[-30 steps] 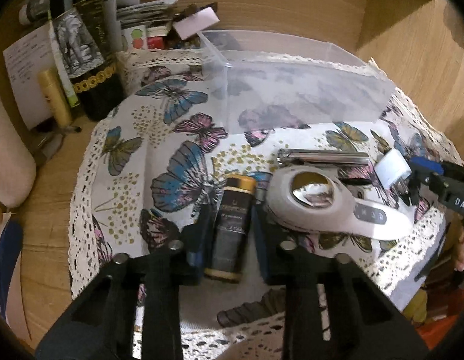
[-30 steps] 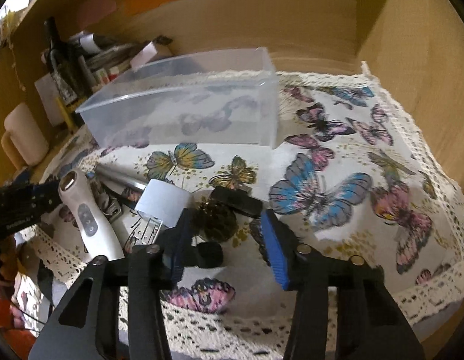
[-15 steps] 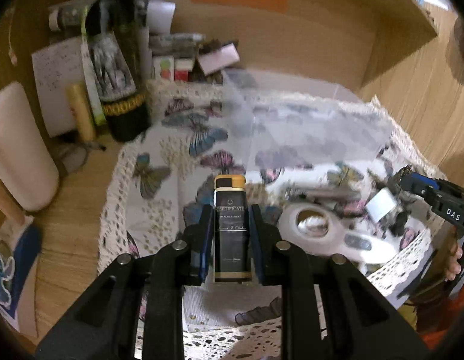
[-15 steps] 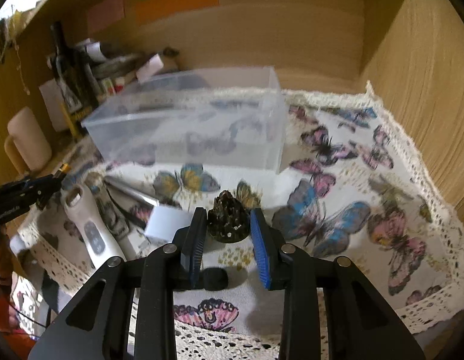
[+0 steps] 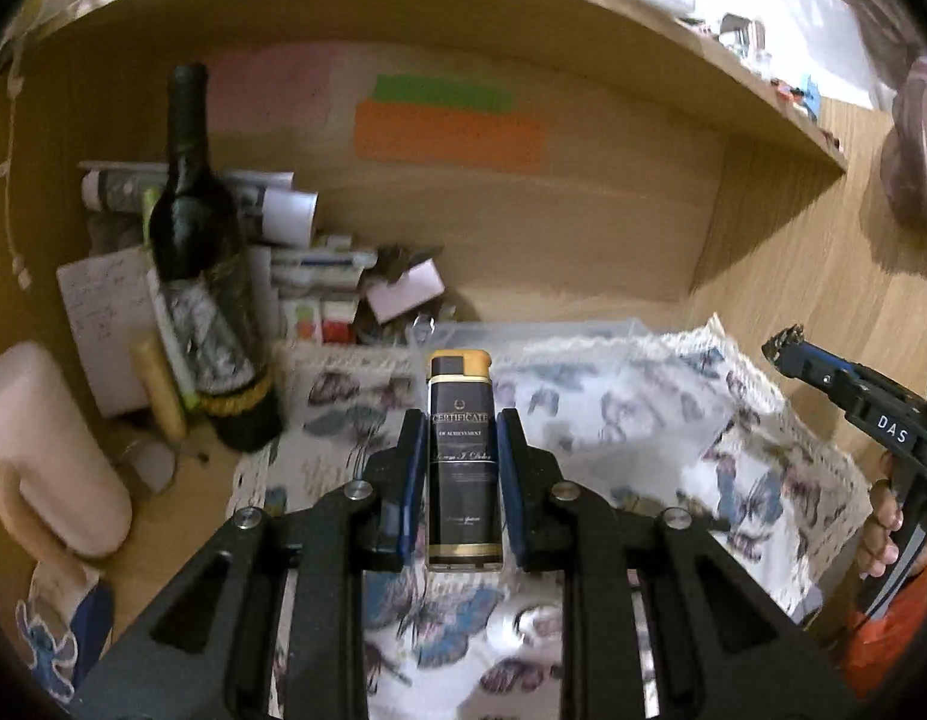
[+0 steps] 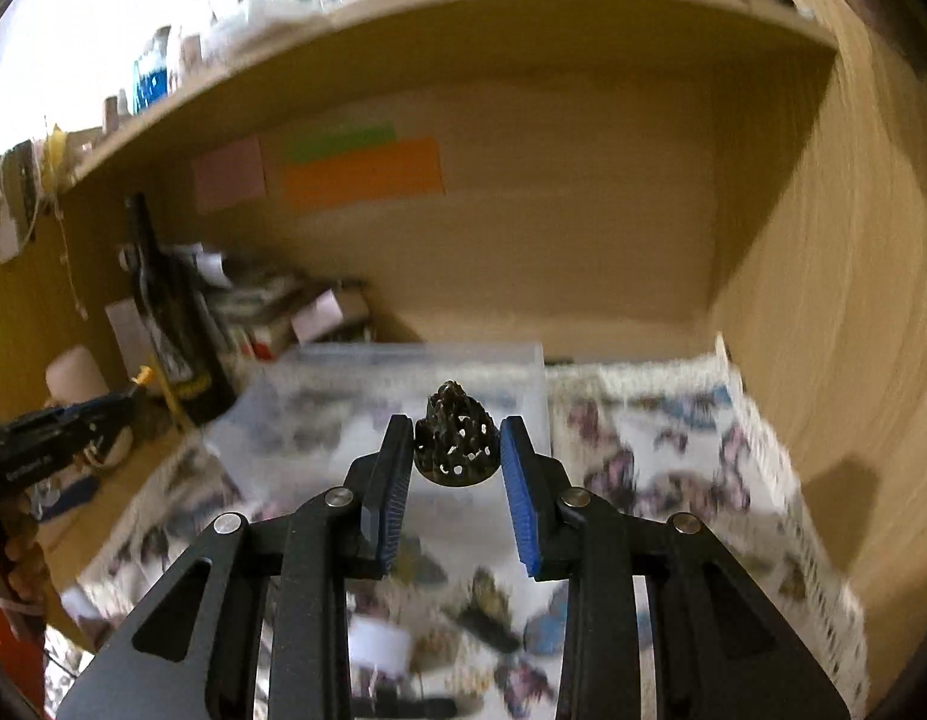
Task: Organize rigid objects
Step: 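Carry the bottle and knob over the clear box while both grippers open to drop them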
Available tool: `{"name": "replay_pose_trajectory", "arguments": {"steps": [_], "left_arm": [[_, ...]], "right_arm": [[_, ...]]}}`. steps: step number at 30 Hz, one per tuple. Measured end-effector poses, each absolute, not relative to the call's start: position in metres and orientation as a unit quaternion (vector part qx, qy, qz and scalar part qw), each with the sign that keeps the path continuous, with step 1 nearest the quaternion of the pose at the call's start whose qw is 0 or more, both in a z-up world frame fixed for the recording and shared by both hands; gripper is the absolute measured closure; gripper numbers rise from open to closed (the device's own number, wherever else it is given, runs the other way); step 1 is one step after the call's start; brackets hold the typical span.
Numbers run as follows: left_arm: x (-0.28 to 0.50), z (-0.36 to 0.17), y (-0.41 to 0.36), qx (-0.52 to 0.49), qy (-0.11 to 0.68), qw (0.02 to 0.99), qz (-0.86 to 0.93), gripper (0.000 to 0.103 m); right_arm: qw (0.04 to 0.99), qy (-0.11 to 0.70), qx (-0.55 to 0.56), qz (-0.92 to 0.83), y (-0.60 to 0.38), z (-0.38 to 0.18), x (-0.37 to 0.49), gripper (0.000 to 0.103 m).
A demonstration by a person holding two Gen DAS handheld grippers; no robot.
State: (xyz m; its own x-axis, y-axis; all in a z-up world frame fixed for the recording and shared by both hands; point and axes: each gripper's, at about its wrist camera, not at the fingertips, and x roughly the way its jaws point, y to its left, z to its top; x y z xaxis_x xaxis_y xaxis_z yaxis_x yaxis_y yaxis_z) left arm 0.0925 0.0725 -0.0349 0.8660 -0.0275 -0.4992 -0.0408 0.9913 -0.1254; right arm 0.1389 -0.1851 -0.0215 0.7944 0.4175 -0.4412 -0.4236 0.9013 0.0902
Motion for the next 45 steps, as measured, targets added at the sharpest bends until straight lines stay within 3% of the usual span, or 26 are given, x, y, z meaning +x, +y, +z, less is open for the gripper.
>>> {"name": "replay_pose_trajectory", "arguments": {"steps": [9, 24, 33, 45], "left_arm": [[0.149, -0.026, 0.066, -0.064, 0.282, 0.957, -0.004, 0.080], [0.229, -0.078, 0.039, -0.032, 0.383, 0.923, -0.031, 0.080], [0.249, -0.106, 0.022, 0.004, 0.419, 0.907, -0.037, 0.080], [0.253, -0.111, 0.016, 0.003, 0.435, 0.899, -0.040, 0.080]], "right_arm": [[0.948, 0.220, -0.029, 0.227, -0.159, -0.007, 0.178, 0.076], [0.909, 0.332, -0.075, 0.239, -0.118, -0.063, 0.254, 0.076], [0.884, 0.390, -0.108, 0.235, -0.105, -0.098, 0.274, 0.076], [0.873, 0.405, -0.132, 0.237, -0.099, -0.108, 0.271, 0.076]]}}
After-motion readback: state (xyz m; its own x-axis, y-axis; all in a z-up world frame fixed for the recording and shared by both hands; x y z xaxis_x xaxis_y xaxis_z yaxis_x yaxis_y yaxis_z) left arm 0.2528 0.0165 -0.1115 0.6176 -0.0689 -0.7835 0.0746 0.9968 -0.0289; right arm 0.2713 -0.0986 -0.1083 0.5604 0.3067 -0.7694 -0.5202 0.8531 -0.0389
